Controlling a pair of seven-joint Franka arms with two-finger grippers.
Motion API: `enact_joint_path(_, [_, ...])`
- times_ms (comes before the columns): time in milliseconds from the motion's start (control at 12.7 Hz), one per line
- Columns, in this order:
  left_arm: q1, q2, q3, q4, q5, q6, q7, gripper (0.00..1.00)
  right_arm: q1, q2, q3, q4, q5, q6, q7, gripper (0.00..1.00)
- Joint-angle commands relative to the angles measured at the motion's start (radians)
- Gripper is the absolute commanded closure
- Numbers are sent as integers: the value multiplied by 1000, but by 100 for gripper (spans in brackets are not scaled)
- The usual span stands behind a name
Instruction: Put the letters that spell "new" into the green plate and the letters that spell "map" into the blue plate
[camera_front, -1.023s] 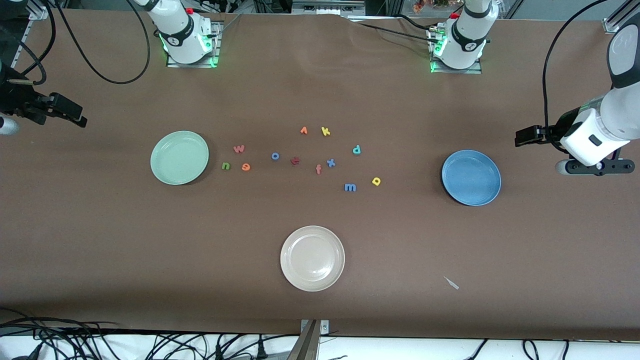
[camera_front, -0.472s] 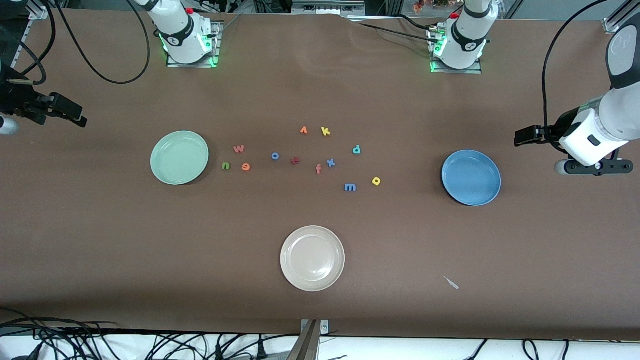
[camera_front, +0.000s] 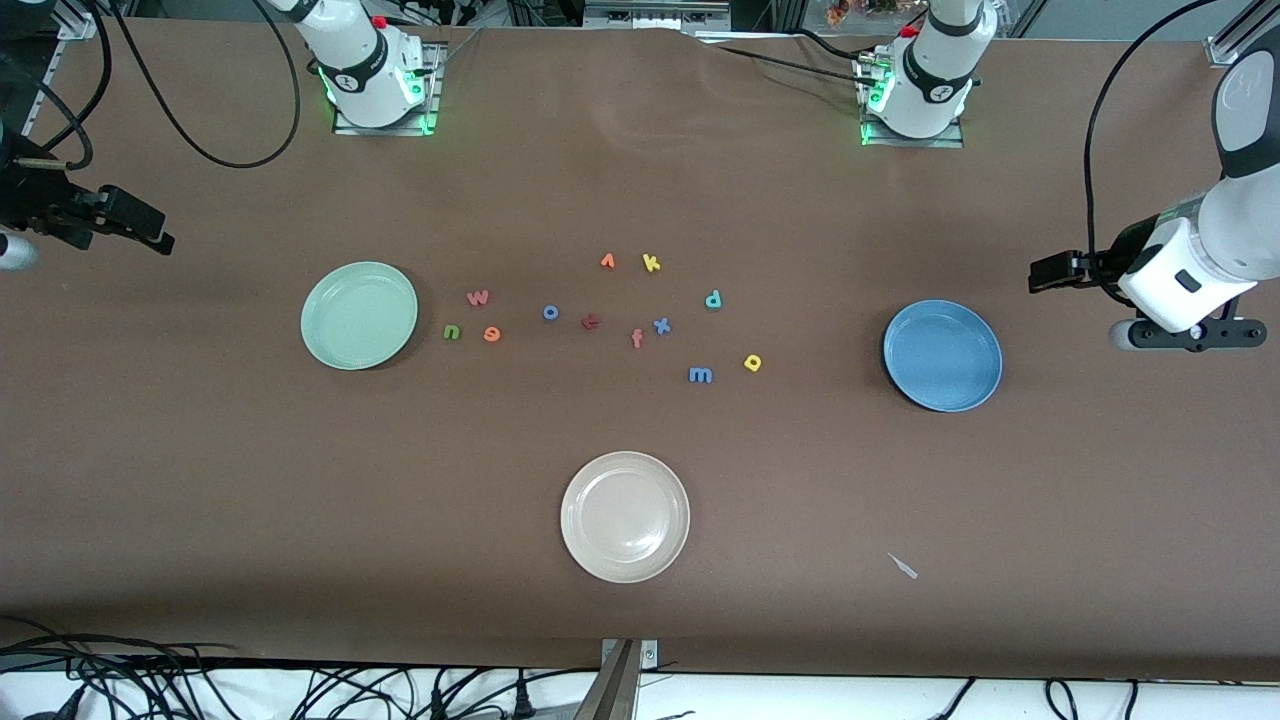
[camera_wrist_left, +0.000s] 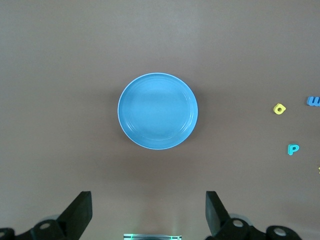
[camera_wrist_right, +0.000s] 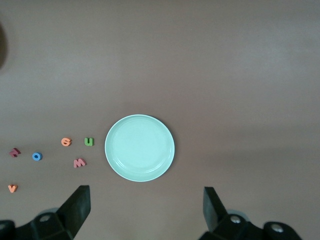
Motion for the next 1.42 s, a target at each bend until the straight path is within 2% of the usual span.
enact_joint_path(0, [4,-11,-2,-7,-4,-6,21,0,2,3,-4,19,-5,-16,-12,0])
enact_joint_path(708, [-13,7,-8,-12,-16,16,9,0,7,2,4,21,-5,-17,-6,0])
enact_joint_path(944, [-38,47,-115,-54,-17,85,-113,0,7,2,2,19,-1,-19,-6,0])
enact_joint_path(1102, [-36,62,-207,-117,-19,189,-253,0,7,2,4,19,2,-23,7,0])
enact_joint_path(1338, [-38,99,-310,-235,-19,401,-396,0,7,11,4,8,5,-13,58,0])
